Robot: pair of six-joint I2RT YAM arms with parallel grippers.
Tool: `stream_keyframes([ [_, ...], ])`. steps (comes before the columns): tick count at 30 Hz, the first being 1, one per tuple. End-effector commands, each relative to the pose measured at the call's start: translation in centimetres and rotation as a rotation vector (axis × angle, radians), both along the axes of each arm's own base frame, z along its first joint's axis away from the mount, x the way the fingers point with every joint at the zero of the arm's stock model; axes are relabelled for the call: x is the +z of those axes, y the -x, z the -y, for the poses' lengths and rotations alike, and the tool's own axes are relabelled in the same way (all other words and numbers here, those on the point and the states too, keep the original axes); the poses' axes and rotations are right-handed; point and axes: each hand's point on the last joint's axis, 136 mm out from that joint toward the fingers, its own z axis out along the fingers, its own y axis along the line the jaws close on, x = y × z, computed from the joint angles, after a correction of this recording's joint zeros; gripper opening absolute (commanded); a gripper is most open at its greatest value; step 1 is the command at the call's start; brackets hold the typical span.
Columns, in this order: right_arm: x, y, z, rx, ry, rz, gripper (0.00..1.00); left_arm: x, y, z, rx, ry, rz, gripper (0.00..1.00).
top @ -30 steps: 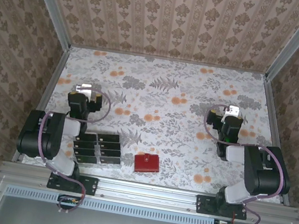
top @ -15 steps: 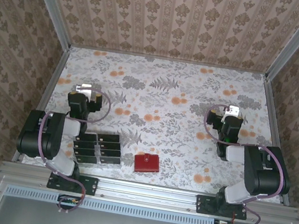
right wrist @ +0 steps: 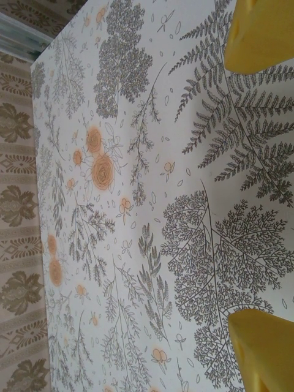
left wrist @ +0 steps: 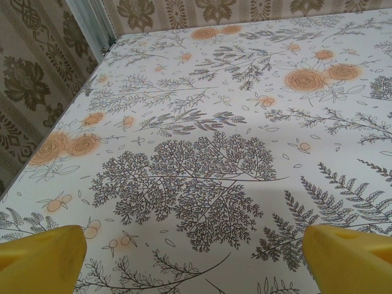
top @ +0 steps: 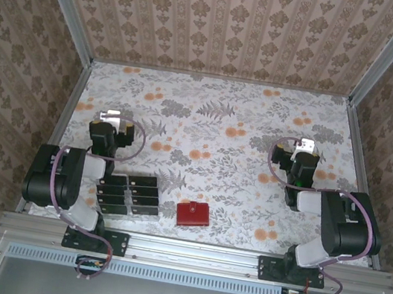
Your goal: Put the credit cards into the card holder
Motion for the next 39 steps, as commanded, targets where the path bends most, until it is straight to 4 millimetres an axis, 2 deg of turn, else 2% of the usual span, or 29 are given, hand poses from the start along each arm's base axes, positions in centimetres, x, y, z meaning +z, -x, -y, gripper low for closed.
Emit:
stream_keyframes([
  [1,1.5,0.3,0.7,-0.032,-0.002,0.046,1.0,1.5,0.0,-0.2,0.006,0.02,0.057,0.99],
  [6,2.1,1.1,0.3,-0.017,0.009,0.094,1.0,4.0,0.8,-1.1,0.051,0.03,0.073,1.0],
  [8,3.1,1.0,0.6,-0.04,0.018,0.073,1.0,4.9,1.1,-1.3,0.062,0.033,0.077,1.0],
  [11,7.6,0.8,0.5,-0.03,0.001,0.072,1.0,6.5,1.5,-1.7,0.091,0.044,0.111,1.0],
  [14,11.4,0.8,-0.2,-0.02,-0.117,0.085,1.0,8.8,1.7,-1.8,0.117,0.109,0.158,1.0],
  [17,12.8,1.1,-0.6,-0.092,-0.337,0.017,1.0,10.6,2.4,-1.8,0.154,0.204,0.12,1.0],
  [20,13.4,0.8,-4.9,0.107,-0.459,-0.067,1.0,11.9,4.3,-1.9,0.211,0.317,0.058,1.0],
  [23,13.1,1.8,-9.8,0.269,-0.546,-0.153,0.98,12.1,7.2,-1.5,0.248,0.415,-0.046,1.0],
  [26,11.7,4.1,-15.4,0.393,-0.5,-0.262,0.96,11.0,10.5,-0.6,0.255,0.484,-0.182,1.0],
  [30,8.7,8.1,-22.5,0.534,-0.43,-0.41,0.93,8.8,15.0,0.4,0.274,0.547,-0.333,1.0],
  [33,6.6,11.2,-26.9,0.614,-0.37,-0.498,0.92,7.6,17.6,0.6,0.3,0.587,-0.379,1.0],
  [36,5.3,14.0,-30.4,0.678,-0.292,-0.535,0.92,6.4,19.5,0.6,0.33,0.615,-0.398,1.0],
  [39,4.4,16.5,-33.5,0.74,-0.253,-0.548,0.92,5.7,20.0,1.1,0.33,0.671,-0.388,1.0],
])
